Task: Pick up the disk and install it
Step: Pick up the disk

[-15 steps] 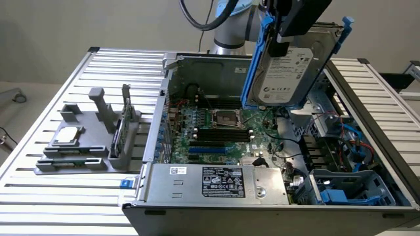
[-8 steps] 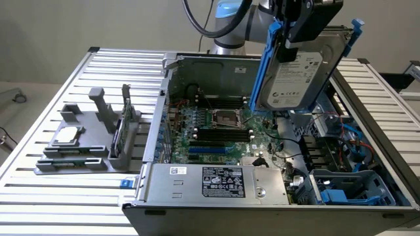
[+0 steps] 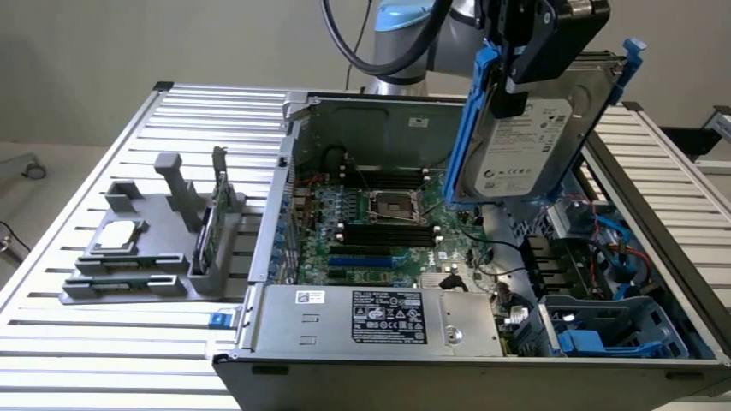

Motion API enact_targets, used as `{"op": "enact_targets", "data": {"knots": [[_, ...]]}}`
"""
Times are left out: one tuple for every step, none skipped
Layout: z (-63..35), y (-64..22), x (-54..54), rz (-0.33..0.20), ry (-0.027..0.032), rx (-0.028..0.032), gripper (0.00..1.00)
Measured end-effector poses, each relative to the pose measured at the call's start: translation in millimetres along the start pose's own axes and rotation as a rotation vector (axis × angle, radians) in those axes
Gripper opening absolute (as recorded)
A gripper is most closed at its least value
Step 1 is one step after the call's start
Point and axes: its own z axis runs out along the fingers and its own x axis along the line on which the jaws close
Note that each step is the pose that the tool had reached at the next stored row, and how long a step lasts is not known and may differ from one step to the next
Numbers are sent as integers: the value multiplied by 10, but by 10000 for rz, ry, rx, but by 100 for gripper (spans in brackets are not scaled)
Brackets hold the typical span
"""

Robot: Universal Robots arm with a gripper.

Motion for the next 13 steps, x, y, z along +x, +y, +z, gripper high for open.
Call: {"op": "enact_targets", "data": {"knots": [[3, 0, 11, -1, 9, 10, 33], [7, -1, 27, -1, 14, 22, 33], [12, -1, 45, -1, 14, 36, 33], [18, -1, 65, -2, 15, 48, 33], [26, 0, 88, -2, 16, 62, 33], [35, 2, 112, -2, 17, 79, 33], [47, 4, 140, -4, 20, 98, 33], [59, 7, 167, -4, 22, 114, 33], [72, 11, 195, -4, 24, 129, 33], [85, 14, 223, -4, 24, 144, 33], [98, 17, 251, -4, 26, 160, 33], [109, 19, 278, -4, 27, 174, 33], [117, 20, 301, -5, 29, 183, 33]]}}
